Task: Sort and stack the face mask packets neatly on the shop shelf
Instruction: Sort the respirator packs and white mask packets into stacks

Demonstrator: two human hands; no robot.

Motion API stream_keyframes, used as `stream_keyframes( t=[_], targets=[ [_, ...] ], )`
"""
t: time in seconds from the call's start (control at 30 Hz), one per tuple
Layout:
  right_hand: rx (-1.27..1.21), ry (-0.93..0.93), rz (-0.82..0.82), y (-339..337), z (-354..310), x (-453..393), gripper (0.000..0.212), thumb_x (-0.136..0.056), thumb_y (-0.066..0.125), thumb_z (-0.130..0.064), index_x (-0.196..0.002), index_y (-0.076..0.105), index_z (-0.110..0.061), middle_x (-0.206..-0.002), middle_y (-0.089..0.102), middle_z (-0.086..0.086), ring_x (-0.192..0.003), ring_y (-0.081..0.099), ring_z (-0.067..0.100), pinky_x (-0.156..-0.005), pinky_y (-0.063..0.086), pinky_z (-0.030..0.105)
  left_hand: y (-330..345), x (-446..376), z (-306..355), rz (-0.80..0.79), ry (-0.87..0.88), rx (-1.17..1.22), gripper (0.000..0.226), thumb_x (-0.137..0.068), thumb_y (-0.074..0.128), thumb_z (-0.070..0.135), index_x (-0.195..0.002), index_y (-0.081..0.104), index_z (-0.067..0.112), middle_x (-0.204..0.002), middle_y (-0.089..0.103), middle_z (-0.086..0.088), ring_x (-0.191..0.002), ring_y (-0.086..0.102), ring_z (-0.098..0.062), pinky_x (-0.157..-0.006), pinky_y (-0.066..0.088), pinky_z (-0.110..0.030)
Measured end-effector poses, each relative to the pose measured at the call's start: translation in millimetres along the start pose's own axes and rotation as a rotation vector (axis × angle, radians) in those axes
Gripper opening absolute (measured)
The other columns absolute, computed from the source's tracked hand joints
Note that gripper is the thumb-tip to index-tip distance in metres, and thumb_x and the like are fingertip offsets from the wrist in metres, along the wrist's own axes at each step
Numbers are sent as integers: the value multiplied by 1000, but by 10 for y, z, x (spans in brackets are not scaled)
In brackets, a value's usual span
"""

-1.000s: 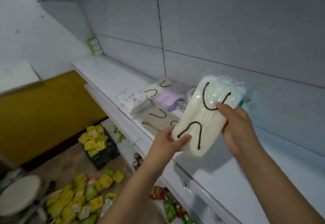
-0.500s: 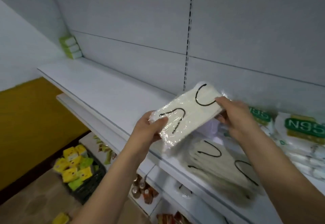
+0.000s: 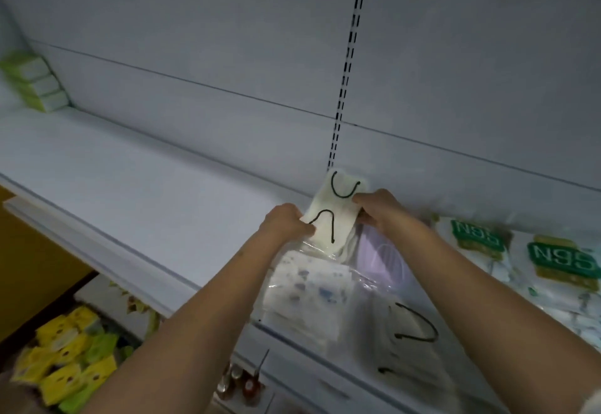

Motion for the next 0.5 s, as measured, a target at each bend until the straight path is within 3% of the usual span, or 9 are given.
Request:
stream_keyframes(
  t=[0.07, 0.13, 0.23, 0.3, 0.37, 0.4, 0.5],
  targets=[
    [222, -68, 55, -73, -87, 3, 23, -91, 59, -20, -79, 63, 0, -82, 67, 18, -77, 64, 31, -75, 52, 33, 89, -90, -8, -82, -10, -51, 27, -84, 70, 29, -100, 55, 13, -88, 57, 3, -93, 56, -22, -64, 39, -25],
    [406, -131, 71, -112, -194, 7, 32, -95, 52, -27, -83, 64, 0, -83, 67, 16, -79, 62, 30, -71, 43, 29, 156, -152, 13, -154, -17, -69, 50, -87, 68, 32, -126, 50, 7, -118, 61, -3, -111, 59, -22, -81, 46, -26],
    [542, -204, 68, -151, -324, -54, 35, -99, 43, -29, -75, 54, -6, -79, 53, 10, -82, 52, 26, -73, 35, 29, 193, -189, 77, -177, -16, -119, 57, -89, 66, 32, -137, 48, 7, -128, 60, -7, -116, 59, -23, -93, 48, -30],
    [510, -275, 85, -238, -428, -60, 35, -98, 41, -37, -75, 52, -12, -82, 53, 7, -96, 54, 26, -82, 36, 30, 158, -153, 157, -97, 26, -186, 63, -91, 64, 32, -143, 40, 5, -137, 53, -11, -123, 54, -27, -97, 46, -32],
    [425, -367, 136, -395, -532, 11, 42, -99, 42, -42, -109, 64, -9, -115, 64, 10, -121, 54, 25, -99, 36, 26, 112, -23, 353, 53, 167, -186, 64, -94, 61, 32, -148, 36, 7, -144, 47, -13, -128, 50, -28, -100, 42, -33],
    [371, -420, 176, -495, -590, 98, 45, -102, 44, -41, -128, 60, -8, -133, 60, 9, -129, 51, 23, -104, 33, 24, 119, 96, 487, 108, 252, -145, 63, -95, 60, 30, -149, 36, 10, -146, 46, -12, -129, 49, -27, -101, 41, -32],
    [269, -580, 300, -821, -762, 482, 50, -103, 45, -39, -145, 47, -11, -146, 51, 5, -135, 47, 19, -111, 31, 25, 288, 513, 900, 174, 482, -20, 57, -95, 58, 27, -148, 40, 17, -147, 48, -4, -128, 51, -23, -101, 38, -26]
  ],
)
Point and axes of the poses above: each hand's wrist, its own x-axis away from the middle knuckle, its own y-axis out of the palm, z = x × y, the point moved 7 cm from there along -x, towards the middle knuckle
